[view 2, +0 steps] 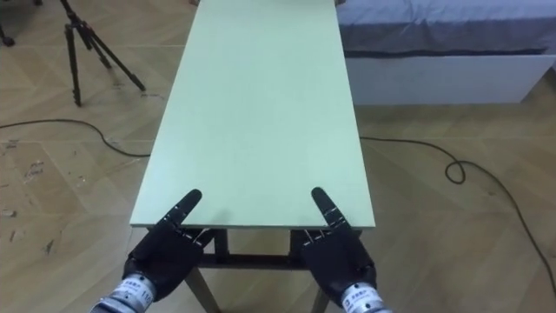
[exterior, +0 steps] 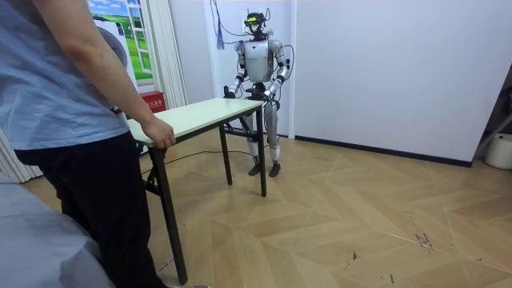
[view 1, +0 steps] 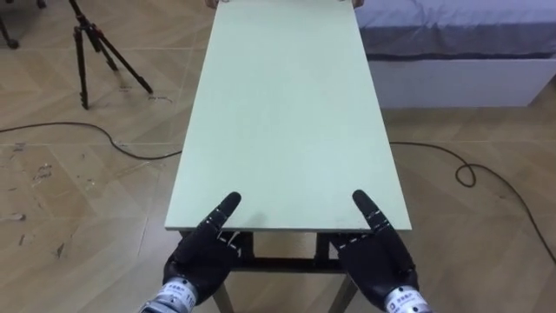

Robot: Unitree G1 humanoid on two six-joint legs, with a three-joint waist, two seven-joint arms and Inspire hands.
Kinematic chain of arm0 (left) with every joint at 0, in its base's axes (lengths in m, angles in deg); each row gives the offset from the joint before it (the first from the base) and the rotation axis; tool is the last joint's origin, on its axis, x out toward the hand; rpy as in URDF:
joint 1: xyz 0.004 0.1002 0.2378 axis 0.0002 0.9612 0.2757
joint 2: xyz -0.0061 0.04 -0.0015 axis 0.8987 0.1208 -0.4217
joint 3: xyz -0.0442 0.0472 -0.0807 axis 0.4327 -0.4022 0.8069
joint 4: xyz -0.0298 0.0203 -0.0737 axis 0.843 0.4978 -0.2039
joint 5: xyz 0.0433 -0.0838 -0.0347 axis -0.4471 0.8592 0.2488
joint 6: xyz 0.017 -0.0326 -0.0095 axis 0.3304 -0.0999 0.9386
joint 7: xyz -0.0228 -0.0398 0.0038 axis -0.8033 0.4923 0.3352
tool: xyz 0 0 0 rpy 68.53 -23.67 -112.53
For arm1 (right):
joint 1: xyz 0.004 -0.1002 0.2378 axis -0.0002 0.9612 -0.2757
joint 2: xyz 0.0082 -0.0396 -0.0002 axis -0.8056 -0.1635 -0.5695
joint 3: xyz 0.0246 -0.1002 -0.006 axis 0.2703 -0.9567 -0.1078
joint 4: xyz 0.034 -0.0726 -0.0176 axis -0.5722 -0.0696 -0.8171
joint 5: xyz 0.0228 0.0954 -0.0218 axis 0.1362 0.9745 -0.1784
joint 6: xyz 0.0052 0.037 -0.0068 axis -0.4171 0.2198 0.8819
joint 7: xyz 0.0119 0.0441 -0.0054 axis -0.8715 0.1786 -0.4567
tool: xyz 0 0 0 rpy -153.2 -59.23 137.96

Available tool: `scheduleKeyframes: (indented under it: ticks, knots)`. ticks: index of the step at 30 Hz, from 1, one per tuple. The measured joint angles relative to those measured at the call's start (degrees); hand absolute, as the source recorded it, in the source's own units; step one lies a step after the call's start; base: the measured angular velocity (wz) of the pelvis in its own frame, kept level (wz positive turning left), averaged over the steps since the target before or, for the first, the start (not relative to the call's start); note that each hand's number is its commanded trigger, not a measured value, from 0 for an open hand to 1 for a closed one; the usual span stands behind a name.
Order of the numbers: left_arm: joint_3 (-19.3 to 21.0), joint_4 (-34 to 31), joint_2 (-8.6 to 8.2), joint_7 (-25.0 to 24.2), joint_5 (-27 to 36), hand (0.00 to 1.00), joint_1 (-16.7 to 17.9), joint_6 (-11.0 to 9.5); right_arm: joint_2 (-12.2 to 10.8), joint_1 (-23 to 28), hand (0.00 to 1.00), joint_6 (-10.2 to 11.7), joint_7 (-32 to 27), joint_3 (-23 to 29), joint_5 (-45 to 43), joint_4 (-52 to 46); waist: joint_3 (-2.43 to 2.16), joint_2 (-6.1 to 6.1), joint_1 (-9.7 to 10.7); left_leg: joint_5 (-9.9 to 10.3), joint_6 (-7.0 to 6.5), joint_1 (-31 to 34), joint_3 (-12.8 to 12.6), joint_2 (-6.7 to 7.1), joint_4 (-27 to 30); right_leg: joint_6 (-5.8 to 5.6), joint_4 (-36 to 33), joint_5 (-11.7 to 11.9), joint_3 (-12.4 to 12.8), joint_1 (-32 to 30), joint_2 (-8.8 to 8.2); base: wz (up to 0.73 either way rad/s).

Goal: Move table with human

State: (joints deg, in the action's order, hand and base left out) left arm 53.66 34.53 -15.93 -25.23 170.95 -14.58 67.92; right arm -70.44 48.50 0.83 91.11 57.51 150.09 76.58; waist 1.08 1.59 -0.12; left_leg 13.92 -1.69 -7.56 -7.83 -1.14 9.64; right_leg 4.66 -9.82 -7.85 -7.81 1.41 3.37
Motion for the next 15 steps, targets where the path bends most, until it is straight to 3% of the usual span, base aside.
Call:
scheduleKeyframes:
  ticks: [2,8,15]
  knots:
    - [0.5,0.2,-0.32,0.0,0.1,0.00,0.0,0.4,-0.1,0.0,0.00,0.0,-1.1,0.0,0.1,-0.6,-0.04,0.11,0.0,0.0,0.00,0.0,-0.2,-0.01,0.0,0.01,0.0,0.0,0.2,-0.1,0.02,-0.04]
    - [2.1,5.1,-3.34,0.0,0.6,0.00,-2.5,0.5,-1.2,0.0,0.00,0.2,-4.9,0.8,2.4,-2.0,-0.19,0.34,0.0,0.0,0.00,0.0,-0.1,-0.01,0.0,0.00,0.0,0.0,0.1,0.0,-0.01,0.00]
    - [2.3,7.9,-4.02,0.7,2.8,0.00,-4.1,0.4,-2.8,-0.7,0.00,1.7,-7.9,1.0,2.4,-2.6,-0.06,0.50,0.1,0.0,-0.04,0.0,-0.1,0.02,0.0,0.01,0.0,0.0,0.1,-0.1,-0.02,0.00]
